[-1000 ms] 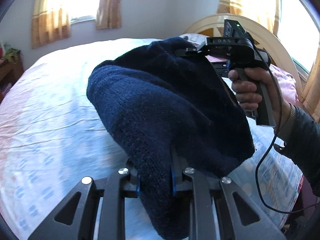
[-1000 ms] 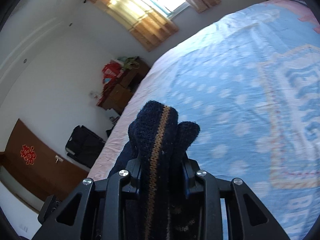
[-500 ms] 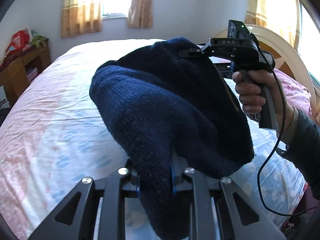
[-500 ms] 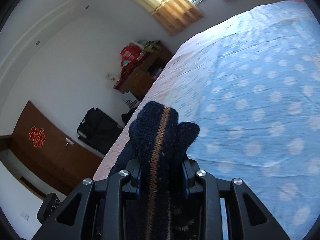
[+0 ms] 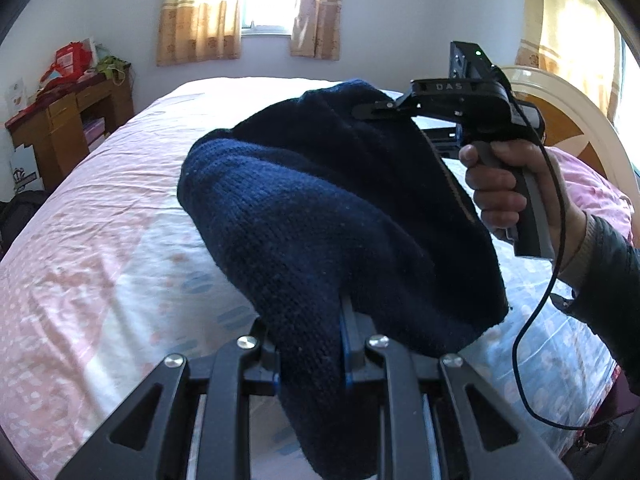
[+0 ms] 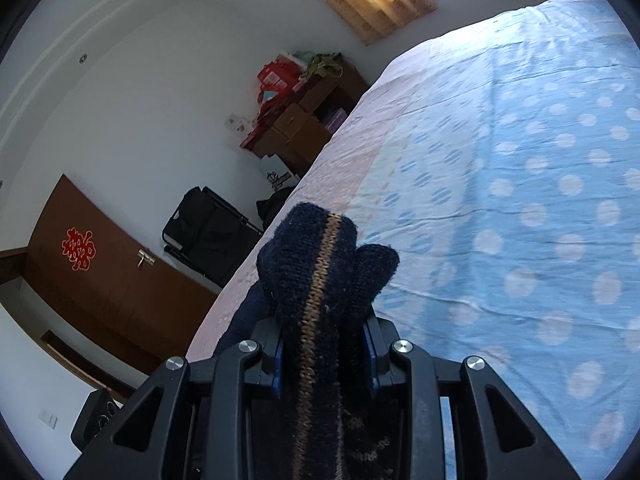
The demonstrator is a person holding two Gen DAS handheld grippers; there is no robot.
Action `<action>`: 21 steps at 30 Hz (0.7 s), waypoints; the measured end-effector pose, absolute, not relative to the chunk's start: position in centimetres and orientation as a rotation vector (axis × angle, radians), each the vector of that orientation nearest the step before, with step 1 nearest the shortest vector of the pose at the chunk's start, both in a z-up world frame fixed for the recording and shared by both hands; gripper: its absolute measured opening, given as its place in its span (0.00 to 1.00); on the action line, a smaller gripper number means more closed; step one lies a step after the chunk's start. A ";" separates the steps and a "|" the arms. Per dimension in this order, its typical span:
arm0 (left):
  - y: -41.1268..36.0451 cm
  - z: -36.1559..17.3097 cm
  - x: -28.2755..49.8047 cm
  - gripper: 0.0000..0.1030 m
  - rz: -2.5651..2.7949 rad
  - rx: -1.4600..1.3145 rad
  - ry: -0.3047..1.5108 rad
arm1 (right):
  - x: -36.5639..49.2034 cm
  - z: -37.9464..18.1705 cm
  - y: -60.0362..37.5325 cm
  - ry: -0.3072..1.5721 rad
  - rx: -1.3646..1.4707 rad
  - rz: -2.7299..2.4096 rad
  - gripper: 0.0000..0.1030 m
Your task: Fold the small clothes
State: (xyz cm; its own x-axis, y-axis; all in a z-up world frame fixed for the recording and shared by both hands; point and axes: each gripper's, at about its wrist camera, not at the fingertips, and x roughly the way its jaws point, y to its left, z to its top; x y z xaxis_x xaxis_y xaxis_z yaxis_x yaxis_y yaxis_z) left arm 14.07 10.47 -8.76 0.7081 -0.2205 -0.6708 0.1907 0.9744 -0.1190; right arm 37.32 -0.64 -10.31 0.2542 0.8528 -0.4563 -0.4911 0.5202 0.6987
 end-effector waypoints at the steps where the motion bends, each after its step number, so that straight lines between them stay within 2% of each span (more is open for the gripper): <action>1: 10.9 -8.7 14.1 0.21 -0.224 -0.042 0.748 | 37.3 -10.3 0.0 0.924 0.460 0.965 0.29; 13: 13.3 -8.9 10.8 0.21 -0.134 -0.078 0.739 | 36.7 -10.0 8.1 0.962 0.390 1.045 0.29; 21: 14.5 -11.8 11.3 0.21 -0.094 -0.144 0.803 | 37.2 -12.6 13.1 1.052 0.313 1.032 0.29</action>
